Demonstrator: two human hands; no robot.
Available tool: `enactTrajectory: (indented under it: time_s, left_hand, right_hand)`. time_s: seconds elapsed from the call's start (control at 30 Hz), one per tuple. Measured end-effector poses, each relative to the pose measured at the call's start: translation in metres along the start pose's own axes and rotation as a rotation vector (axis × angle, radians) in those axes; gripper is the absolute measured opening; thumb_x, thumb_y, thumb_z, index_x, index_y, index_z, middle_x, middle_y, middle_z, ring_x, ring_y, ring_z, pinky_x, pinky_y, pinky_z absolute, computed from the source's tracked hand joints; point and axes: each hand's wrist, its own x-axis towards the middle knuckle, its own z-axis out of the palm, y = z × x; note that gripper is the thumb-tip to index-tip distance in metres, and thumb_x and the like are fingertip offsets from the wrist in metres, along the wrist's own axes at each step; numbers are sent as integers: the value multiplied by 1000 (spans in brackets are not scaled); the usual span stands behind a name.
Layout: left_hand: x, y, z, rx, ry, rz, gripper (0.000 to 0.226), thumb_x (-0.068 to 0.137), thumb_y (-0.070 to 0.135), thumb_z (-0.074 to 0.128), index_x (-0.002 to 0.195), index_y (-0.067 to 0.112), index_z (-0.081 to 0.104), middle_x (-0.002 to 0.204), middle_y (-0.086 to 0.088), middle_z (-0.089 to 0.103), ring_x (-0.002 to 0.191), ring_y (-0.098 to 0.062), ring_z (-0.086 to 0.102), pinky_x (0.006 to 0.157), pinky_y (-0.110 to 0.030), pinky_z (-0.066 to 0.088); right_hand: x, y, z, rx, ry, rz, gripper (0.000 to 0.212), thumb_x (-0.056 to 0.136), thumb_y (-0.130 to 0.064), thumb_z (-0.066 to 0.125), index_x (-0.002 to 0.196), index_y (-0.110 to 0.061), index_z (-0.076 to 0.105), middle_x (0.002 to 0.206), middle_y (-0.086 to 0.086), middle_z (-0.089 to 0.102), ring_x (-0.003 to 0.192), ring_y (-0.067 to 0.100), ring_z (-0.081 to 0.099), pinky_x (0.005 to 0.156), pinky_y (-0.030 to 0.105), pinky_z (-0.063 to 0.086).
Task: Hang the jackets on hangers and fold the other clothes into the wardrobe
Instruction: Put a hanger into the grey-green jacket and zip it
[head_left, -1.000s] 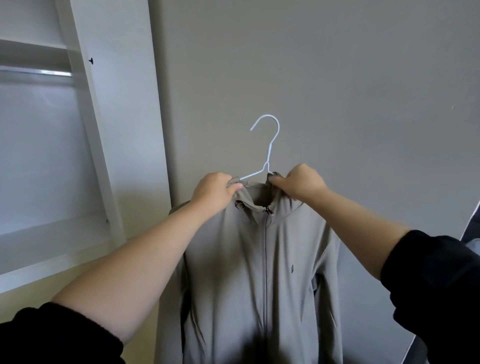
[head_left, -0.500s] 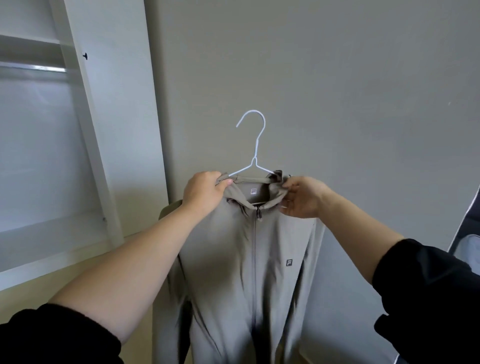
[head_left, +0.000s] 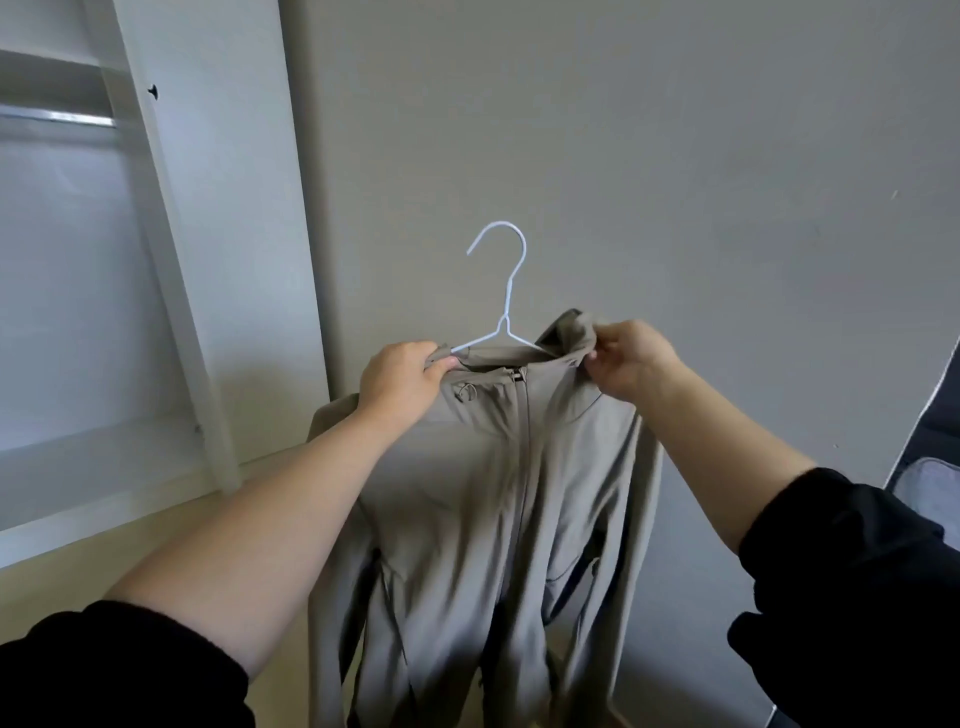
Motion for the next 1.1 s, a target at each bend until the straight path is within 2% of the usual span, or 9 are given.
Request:
enactTrajectory:
  time_s: [0.07, 0.17, 0.27, 0.37, 0.47, 0.6, 0.73, 0.93, 1.1]
  left_hand:
    - [2, -3, -1, -26, 5, -34, 47, 93, 36, 57, 59, 14, 33, 68, -7, 50, 74, -29, 46, 60, -33, 28]
    - [1, -10, -1, -33, -3, -52, 47, 93, 35, 57, 58, 14, 35, 61, -2, 42, 72, -29, 45, 59, -34, 29]
    - [1, -15, 3, -80, -16, -52, 40, 93, 34, 58, 65, 6, 48, 63, -5, 47, 73, -31, 49, 60, -35, 30]
    - [4, -14, 3, -126, -22, -26, 41, 92, 31, 60, 62, 9, 43, 57, -2, 40, 69, -30, 46, 58, -35, 28]
    - [7, -10, 1, -163, -17, 9, 44, 91, 28, 62, 58, 13, 38, 54, 1, 36, 66, -27, 42, 58, -34, 27]
    - [10, -8, -2, -187, -13, 35, 42, 89, 26, 65, 57, 13, 42, 54, 2, 36, 65, -25, 41, 58, -33, 26]
    - [9, -16, -16, -89, -153, 67, 16, 83, 24, 71, 81, 18, 56, 69, 4, 49, 79, -25, 52, 62, -28, 31]
    - [7, -26, -44, 102, -260, 0, 38, 85, 52, 61, 98, 17, 55, 103, -2, 63, 99, -27, 57, 80, -33, 46]
    - [11, -17, -57, 50, -319, 36, 27, 98, 25, 50, 115, 6, 58, 119, -13, 61, 110, -29, 55, 91, -34, 43]
  right_hand:
    - [1, 13, -9, -258, 121, 17, 22, 96, 1, 45, 78, -7, 55, 40, 1, 57, 30, 9, 54, 32, 16, 41]
    - [-6, 23, -20, -799, 98, -36, 2, 91, -5, 58, 91, -5, 60, 60, 7, 66, 47, 16, 64, 43, 25, 52]
    - [2, 18, -28, -1261, 274, -455, 33, 88, -18, 62, 118, -8, 55, 95, 8, 62, 86, 26, 64, 72, 35, 50]
    - [6, 16, -23, -1415, 125, -667, 31, 92, -29, 59, 119, -14, 60, 114, 4, 59, 108, 23, 55, 91, 34, 45]
    - [5, 18, -19, -1488, -36, -560, 12, 90, -25, 63, 89, -14, 65, 87, -1, 60, 85, 21, 54, 72, 26, 42]
    - [4, 17, -16, -1469, 41, -637, 35, 84, -9, 66, 57, -19, 46, 62, -2, 50, 72, 24, 48, 61, 28, 35]
    - [4, 19, -8, -1288, 211, -716, 41, 82, -8, 66, 54, -19, 40, 59, -2, 44, 71, 27, 47, 61, 29, 35]
    - [-13, 23, 5, -1197, 264, -806, 14, 82, -6, 62, 71, -14, 58, 77, 5, 62, 82, 29, 58, 70, 34, 46]
    - [-23, 25, 13, -1184, 302, -824, 12, 85, -5, 57, 81, -15, 62, 88, 6, 66, 89, 29, 59, 66, 26, 35]
